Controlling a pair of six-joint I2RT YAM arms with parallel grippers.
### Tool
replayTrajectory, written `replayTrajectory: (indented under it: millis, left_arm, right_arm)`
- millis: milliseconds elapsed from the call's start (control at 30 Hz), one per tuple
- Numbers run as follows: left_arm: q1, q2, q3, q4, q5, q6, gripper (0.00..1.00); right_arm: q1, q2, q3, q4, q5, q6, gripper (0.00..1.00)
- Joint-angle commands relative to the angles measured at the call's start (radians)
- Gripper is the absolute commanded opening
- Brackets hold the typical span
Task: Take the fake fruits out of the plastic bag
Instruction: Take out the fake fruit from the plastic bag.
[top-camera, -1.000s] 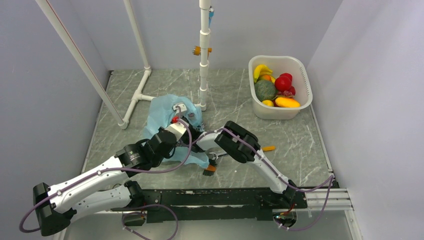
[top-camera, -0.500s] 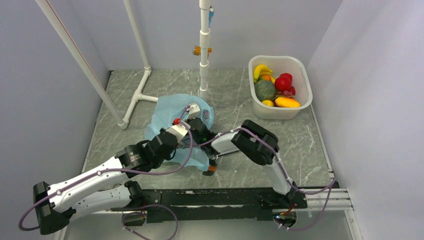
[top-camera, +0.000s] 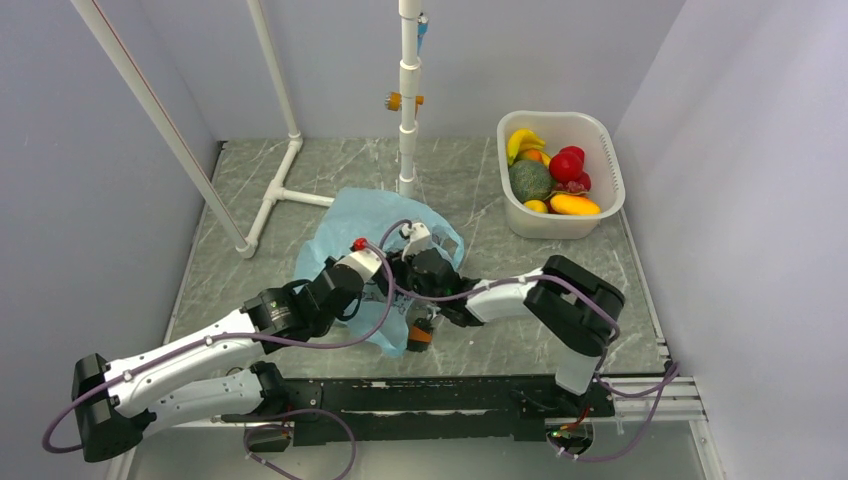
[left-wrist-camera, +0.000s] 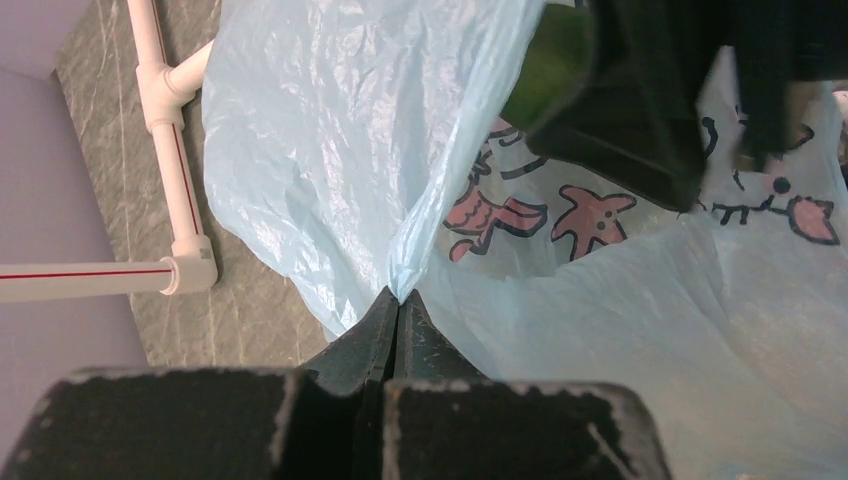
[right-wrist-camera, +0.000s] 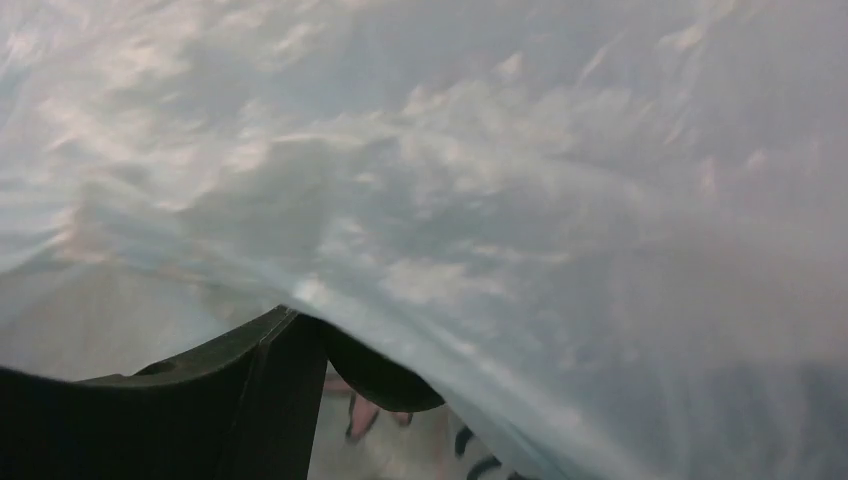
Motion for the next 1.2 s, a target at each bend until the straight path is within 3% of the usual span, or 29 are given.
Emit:
replayTrajectory:
  millis: [0,167,533,733,933,1167]
  left_arm:
    - [0.003,0.021,0.035,-0.035,-0.081,-0.029,0.00]
    - [0.003,0.004,0.034,-0.040,-0.104,-0.040,0.00]
    - [0.003,0.003,0.037,-0.053,-0.116,-0.051,0.00]
    - [0.002,0.034,0.042,-0.082,-0.170,-0.089,0.00]
    - [0.002,0.070,0.057,-0.134,-0.270,-0.159,0.00]
    - [0.004,0.071,0.071,-0.173,-0.324,-0.202,0.00]
  right_arm:
    - [0.029,-0.129,-0.079,0.013,-0.190,0.035,0.04]
    - [0.050,-0.221,-0.156,-0.009,-0.346,0.058,0.04]
    - [0.084,-0.448,-0.248,-0.118,-0.515,0.142,0.00]
    - [0.085,-0.661,-0.266,-0.187,-0.501,0.178,0.00]
    - [0.084,-0.842,-0.227,-0.315,-0.354,0.186,0.00]
    - [0.083,-0.964,-0.172,-0.469,-0.276,0.160,0.00]
